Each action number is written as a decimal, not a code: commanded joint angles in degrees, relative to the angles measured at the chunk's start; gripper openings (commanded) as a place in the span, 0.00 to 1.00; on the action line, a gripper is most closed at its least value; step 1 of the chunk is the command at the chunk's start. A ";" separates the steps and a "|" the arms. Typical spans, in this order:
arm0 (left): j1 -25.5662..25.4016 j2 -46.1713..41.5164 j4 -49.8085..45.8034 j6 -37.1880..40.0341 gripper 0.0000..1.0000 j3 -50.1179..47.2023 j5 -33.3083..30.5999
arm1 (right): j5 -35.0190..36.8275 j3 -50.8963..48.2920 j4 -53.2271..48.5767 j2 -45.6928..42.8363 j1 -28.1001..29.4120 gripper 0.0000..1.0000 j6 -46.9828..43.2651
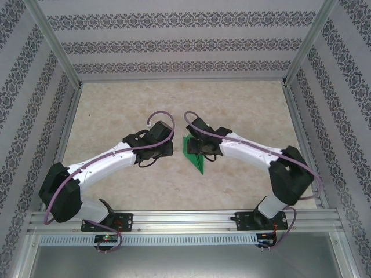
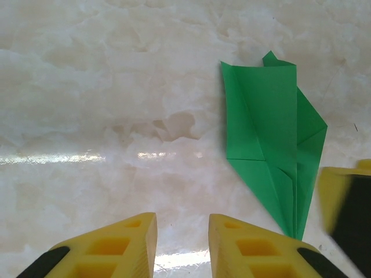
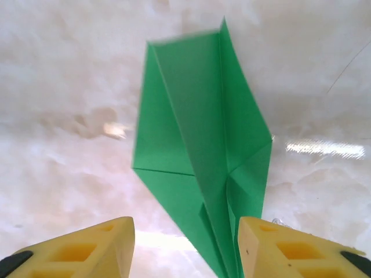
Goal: Fold a paper plane with a square sheet of paper (pick it up from the middle)
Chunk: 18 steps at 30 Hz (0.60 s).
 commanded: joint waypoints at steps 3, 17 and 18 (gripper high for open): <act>0.62 -1.37 2.60 0.03 0.31 -0.36 -2.28 | 8.92 -1.98 0.43 -11.24 0.68 0.55 -1.34; 0.69 -10.93 2.38 3.47 0.58 -4.89 -16.01 | 33.22 -19.09 11.35 -38.22 -7.04 0.98 -16.14; 0.70 -11.76 2.29 3.72 0.64 -5.46 -17.60 | 32.79 -20.15 12.34 -38.74 -8.70 0.98 -17.63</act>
